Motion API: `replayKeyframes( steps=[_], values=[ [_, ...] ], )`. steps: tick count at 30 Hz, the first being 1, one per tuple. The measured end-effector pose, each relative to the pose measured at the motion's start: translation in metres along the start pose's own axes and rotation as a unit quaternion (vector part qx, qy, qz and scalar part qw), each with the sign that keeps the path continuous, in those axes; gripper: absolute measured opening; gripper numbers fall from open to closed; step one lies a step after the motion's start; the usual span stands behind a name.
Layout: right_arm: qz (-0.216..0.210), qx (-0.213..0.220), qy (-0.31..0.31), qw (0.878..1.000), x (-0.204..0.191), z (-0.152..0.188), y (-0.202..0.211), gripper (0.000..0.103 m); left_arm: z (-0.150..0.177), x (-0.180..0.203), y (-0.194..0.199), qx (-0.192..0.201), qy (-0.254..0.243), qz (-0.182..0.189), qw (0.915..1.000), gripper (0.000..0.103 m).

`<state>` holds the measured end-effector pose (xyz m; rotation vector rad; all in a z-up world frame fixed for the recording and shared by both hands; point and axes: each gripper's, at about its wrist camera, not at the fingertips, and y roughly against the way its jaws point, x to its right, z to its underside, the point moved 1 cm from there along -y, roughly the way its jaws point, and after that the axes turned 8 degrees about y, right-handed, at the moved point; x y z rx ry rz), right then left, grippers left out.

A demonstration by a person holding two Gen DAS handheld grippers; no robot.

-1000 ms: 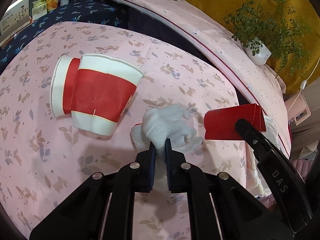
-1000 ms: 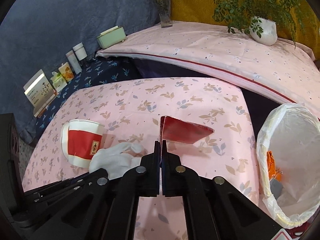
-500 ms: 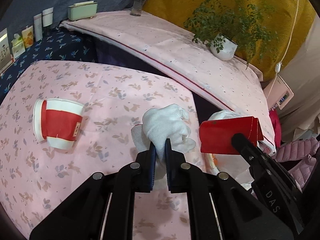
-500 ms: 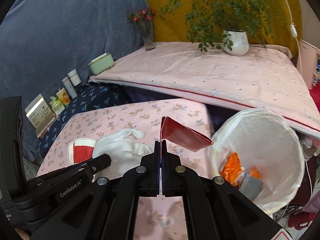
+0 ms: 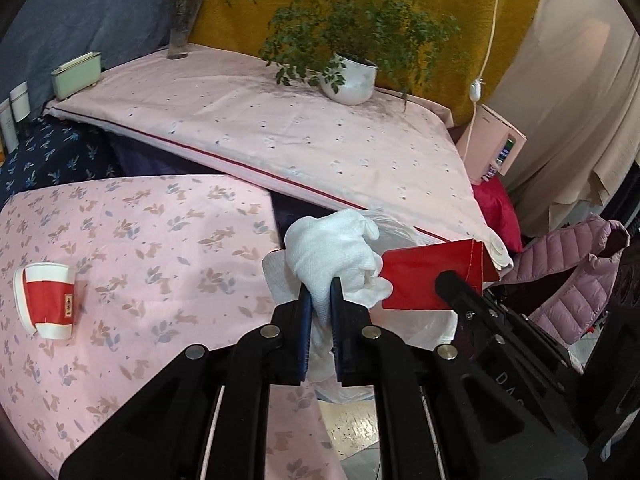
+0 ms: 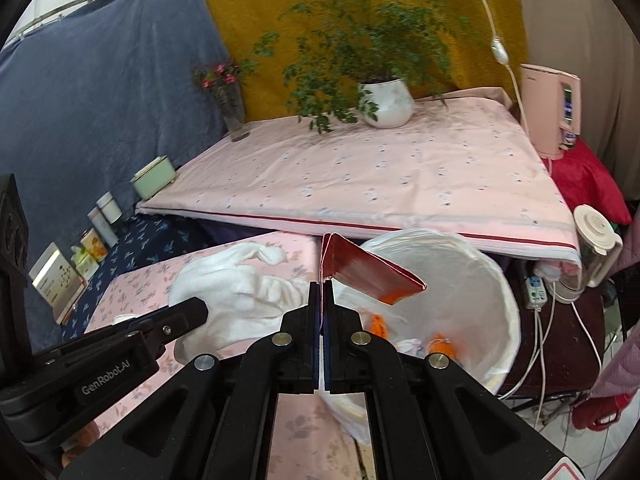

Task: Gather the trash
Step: 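Carry the white glove and red box over the bin and release both, then move both tools back over the table toward the red-and-white paper cups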

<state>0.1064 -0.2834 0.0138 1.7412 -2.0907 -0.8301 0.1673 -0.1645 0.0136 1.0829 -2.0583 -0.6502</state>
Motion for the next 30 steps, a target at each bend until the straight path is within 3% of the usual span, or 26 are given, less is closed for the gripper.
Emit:
replayKeyframes(
  steps=[9, 10, 12, 14, 18, 30],
  values=[
    [0.02, -0.005, -0.032, 0.999, 0.042, 0.008, 0.0, 0.001, -0.001, 0.042, -0.02, -0.015, -0.035, 0.022, 0.999, 0.013],
    [0.022, -0.005, -0.033, 0.999, 0.044, 0.009, -0.001, 0.001, -0.001, 0.044, -0.022, -0.014, -0.036, 0.024, 0.999, 0.016],
    [0.024, -0.005, -0.035, 0.999, 0.047, 0.01, -0.001, 0.003, -0.001, 0.047, -0.025, -0.012, -0.037, 0.019, 0.999, 0.044],
    [0.029, -0.001, -0.041, 0.999, 0.05, 0.011, -0.001, 0.009, 0.001, 0.047, -0.025, -0.004, -0.037, 0.014, 0.9992, 0.051],
    [0.029, 0.0, -0.051, 0.998, 0.055, 0.012, -0.002, 0.022, 0.002, 0.045, -0.03, -0.011, -0.037, 0.005, 0.9992, 0.052],
    [0.024, 0.0, -0.043, 0.999, 0.045, 0.011, -0.001, 0.024, 0.0, 0.03, -0.026, -0.003, -0.022, -0.011, 0.9997, 0.052]
  ],
)
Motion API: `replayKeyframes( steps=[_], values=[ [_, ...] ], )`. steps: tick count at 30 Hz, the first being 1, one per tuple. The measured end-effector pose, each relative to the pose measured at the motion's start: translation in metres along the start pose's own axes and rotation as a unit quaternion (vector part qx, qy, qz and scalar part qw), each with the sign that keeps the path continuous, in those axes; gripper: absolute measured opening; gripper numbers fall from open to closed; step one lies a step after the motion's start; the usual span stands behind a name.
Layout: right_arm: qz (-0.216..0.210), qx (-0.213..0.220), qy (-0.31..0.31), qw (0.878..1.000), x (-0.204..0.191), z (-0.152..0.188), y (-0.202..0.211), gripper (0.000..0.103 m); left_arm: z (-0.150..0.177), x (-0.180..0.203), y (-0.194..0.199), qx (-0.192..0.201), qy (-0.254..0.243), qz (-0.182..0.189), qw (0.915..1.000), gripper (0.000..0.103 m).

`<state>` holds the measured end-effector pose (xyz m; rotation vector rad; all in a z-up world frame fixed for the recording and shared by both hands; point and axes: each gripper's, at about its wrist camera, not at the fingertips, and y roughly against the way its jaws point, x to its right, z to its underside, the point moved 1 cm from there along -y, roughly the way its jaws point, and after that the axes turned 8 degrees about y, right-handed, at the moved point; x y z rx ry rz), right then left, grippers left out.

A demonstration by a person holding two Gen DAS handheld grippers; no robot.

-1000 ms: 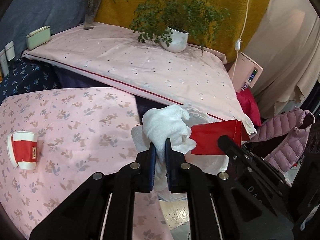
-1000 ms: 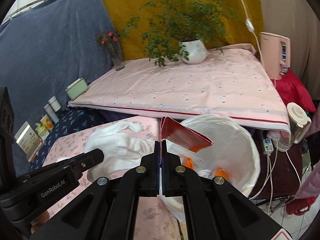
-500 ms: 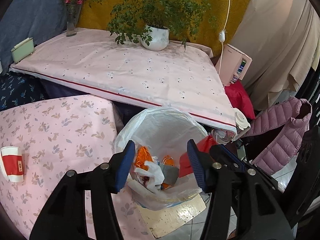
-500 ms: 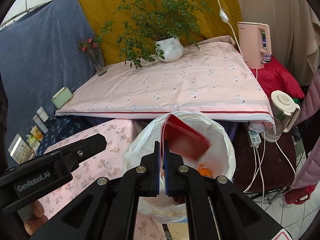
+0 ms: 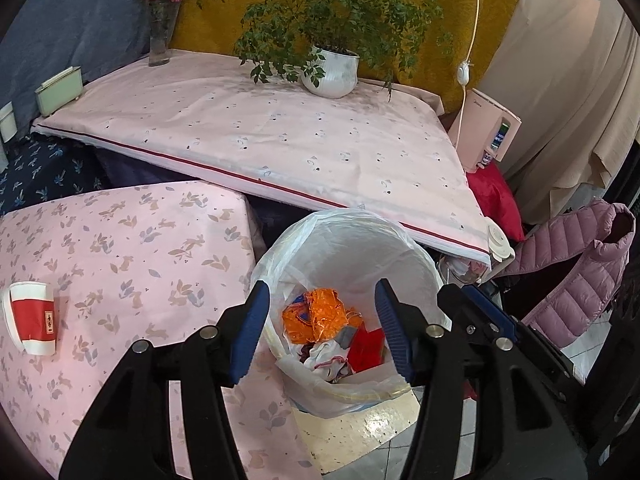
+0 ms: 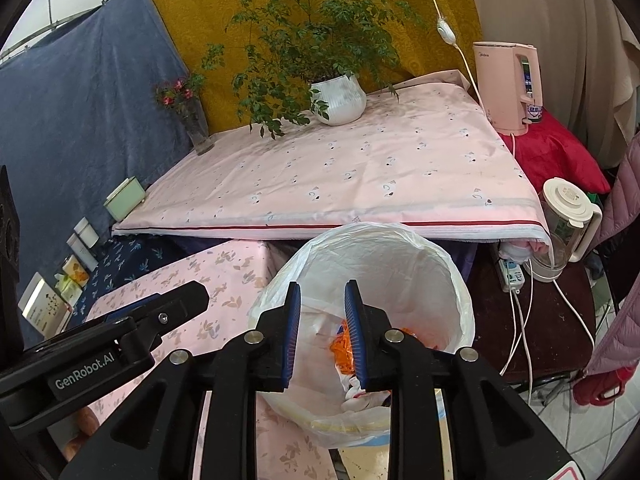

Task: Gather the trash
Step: 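Move both tools back over the table toward the red-and-white paper cups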

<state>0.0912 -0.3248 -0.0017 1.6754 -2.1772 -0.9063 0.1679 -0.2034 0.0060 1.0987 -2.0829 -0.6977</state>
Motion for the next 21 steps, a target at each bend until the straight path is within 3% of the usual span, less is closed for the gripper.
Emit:
replayKeyframes(
  steps=[13, 16, 21],
  values=[
    [-0.011, 0.004, 0.019, 1.0, -0.029, -0.002, 0.007, 0.033, 0.0, -0.029, 0.016, 0.012, 0.027, -0.016, 0.9994, 0.052],
    [-0.014, 0.007, 0.026, 1.0, -0.038, -0.002, 0.009, 0.04, 0.0, -0.041, 0.022, 0.017, 0.037, -0.022, 0.9989, 0.058],
    [-0.023, 0.006, 0.039, 0.999, -0.058, -0.001, 0.01, 0.04, 0.0, -0.065, 0.031, 0.026, 0.056, -0.034, 0.9975, 0.061]
  ],
)
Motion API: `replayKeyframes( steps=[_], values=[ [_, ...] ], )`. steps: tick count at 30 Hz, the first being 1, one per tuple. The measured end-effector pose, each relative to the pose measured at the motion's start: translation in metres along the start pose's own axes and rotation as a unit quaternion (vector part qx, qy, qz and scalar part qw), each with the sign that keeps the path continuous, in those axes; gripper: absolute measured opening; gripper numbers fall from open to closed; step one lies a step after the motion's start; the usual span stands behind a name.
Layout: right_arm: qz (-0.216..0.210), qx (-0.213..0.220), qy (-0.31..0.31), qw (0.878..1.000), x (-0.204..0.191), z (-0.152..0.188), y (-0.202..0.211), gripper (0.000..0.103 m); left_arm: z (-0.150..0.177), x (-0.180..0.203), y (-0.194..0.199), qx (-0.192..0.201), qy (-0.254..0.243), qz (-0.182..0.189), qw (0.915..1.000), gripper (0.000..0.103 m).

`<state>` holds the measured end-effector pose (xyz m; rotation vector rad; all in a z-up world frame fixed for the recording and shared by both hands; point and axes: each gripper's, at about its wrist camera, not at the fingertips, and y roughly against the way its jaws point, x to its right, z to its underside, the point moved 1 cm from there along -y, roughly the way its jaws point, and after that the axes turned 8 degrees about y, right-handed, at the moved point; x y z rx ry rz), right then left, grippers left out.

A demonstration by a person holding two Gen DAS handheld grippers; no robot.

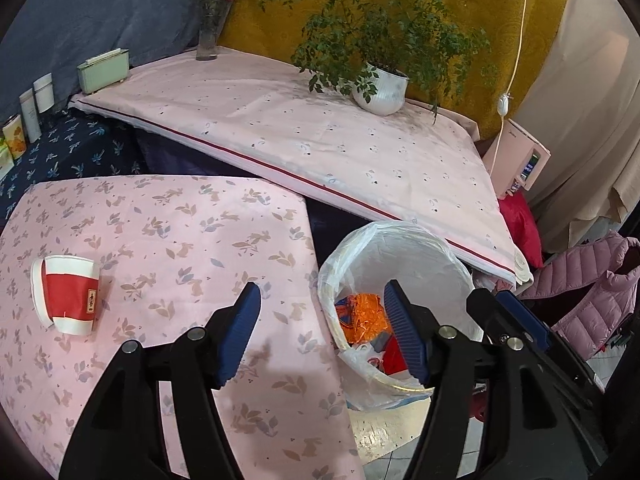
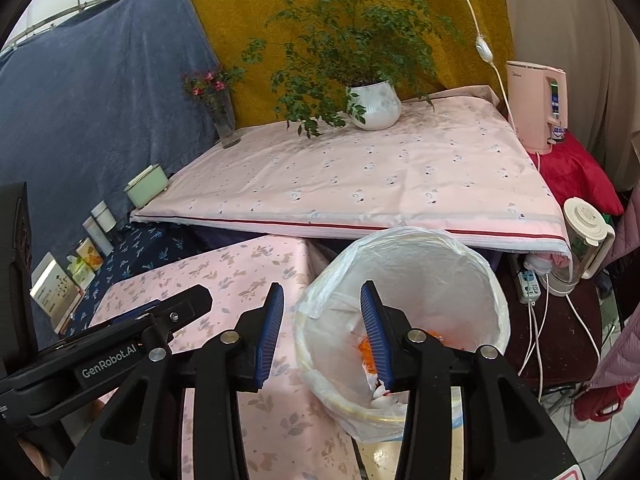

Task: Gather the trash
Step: 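Move both tools back over the table toward the red-and-white paper cups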

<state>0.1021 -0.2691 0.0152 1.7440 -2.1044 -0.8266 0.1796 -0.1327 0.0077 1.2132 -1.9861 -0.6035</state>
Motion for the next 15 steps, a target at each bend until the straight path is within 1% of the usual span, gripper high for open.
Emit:
replayKeyframes(
  steps=[4, 7, 9, 14, 15],
  values=[
    [-0.01, -0.004, 0.015, 1.0, -0.02, 0.0, -0.003, 0.042, -0.004, -0.023, 0.006, 0.007, 0.017, -0.013, 0.9998, 0.062],
    [-0.018, -0.005, 0.024, 1.0, -0.036, 0.001, -0.006, 0.048, -0.005, -0.041, 0.013, 0.015, 0.027, -0.025, 0.9992, 0.067],
    [-0.025, -0.008, 0.032, 0.999, -0.048, 0.002, -0.008, 0.049, -0.007, -0.055, 0.017, 0.019, 0.036, -0.031, 0.9987, 0.07],
    [-0.044, -0.021, 0.056, 0.997, -0.084, 0.009, -0.018, 0.052, -0.01, -0.097, 0.029, 0.028, 0.063, -0.052, 0.9962, 0.073],
    [-0.048, -0.024, 0.062, 0.997, -0.093, 0.011, -0.021, 0.054, -0.01, -0.106, 0.031, 0.03, 0.068, -0.056, 0.9956, 0.074]
  ],
)
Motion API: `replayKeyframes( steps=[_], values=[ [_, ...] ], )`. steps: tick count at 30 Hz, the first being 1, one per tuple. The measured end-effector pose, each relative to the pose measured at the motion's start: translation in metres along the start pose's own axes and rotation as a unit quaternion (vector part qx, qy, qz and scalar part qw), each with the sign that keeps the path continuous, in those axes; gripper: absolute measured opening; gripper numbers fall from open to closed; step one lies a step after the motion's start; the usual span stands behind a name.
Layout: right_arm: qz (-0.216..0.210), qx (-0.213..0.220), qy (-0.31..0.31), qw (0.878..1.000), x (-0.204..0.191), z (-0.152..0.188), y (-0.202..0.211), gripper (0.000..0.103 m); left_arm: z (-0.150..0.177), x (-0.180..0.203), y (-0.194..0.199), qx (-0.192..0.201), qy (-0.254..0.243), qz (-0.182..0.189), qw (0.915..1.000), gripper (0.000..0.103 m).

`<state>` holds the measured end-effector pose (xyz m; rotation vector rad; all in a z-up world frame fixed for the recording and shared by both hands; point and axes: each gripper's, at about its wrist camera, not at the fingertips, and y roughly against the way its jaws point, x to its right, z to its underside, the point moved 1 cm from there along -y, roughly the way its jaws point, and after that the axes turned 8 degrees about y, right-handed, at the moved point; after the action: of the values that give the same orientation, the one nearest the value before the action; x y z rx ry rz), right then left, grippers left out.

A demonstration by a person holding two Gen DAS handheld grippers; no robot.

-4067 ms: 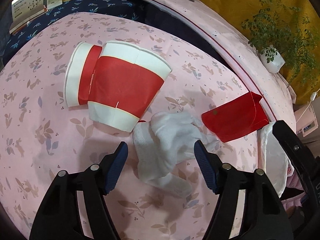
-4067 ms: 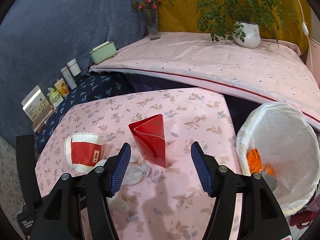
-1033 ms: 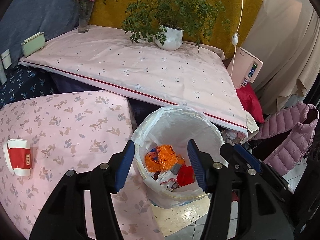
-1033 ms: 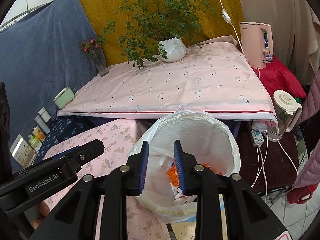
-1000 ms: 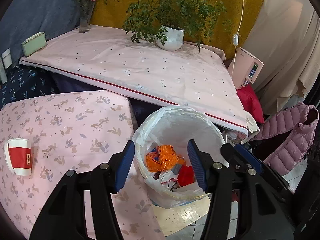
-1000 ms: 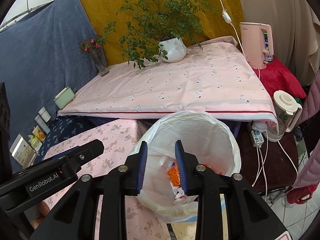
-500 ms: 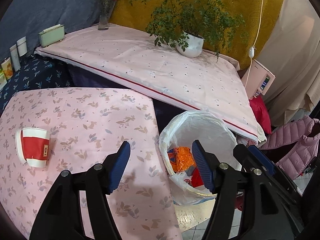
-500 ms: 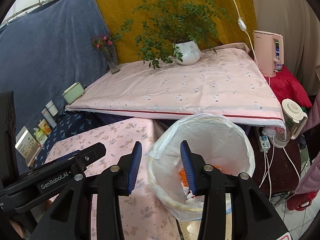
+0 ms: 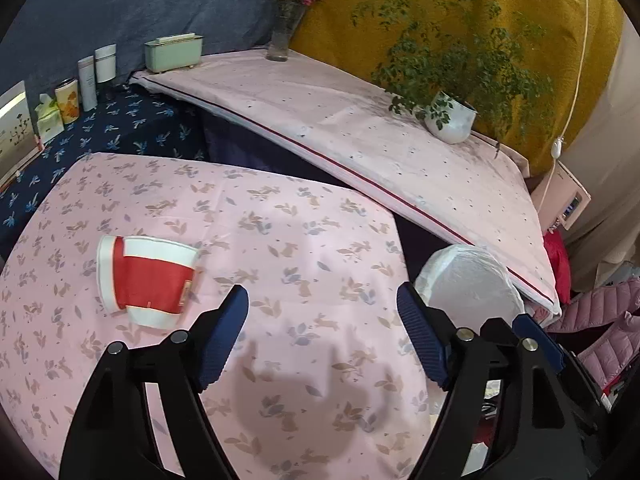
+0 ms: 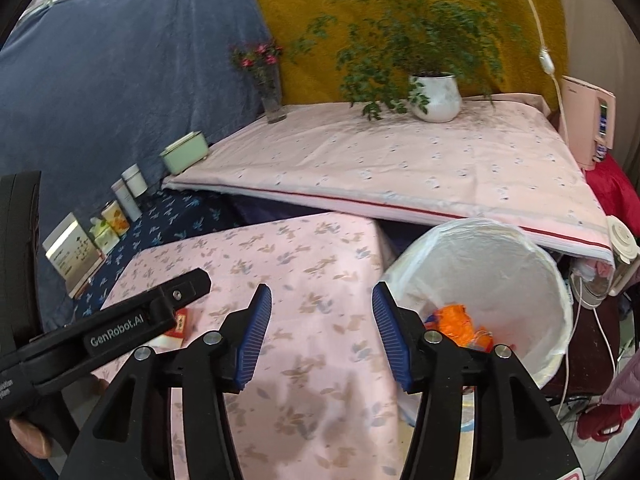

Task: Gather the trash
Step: 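Move both tools back over the table toward the red-and-white paper cups, then grasp a paper cup with the right tool while the left tool grasps the other cup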

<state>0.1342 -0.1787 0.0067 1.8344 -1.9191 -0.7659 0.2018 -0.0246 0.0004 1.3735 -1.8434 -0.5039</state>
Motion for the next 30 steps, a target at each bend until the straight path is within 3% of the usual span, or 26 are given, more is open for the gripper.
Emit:
replayKeyframes(
  steps=[13, 22, 30],
  values=[
    [-0.057, -0.044, 0.055, 0.996, -0.114, 0.012, -0.055, 0.065, -0.016, -0.129, 0.004, 0.011, 0.04, -0.082, 0.9957, 0.076],
    [-0.089, -0.086, 0.073, 0.99, -0.176, 0.027, -0.11, 0.067, -0.022, -0.202, -0.003, 0.002, 0.085, -0.099, 0.9914, 0.076],
    [-0.097, -0.108, 0.076, 0.986, -0.208, 0.035, -0.15, 0.073, -0.023, -0.234, -0.017, -0.012, 0.109, -0.097, 0.9893, 0.076]
  ],
)
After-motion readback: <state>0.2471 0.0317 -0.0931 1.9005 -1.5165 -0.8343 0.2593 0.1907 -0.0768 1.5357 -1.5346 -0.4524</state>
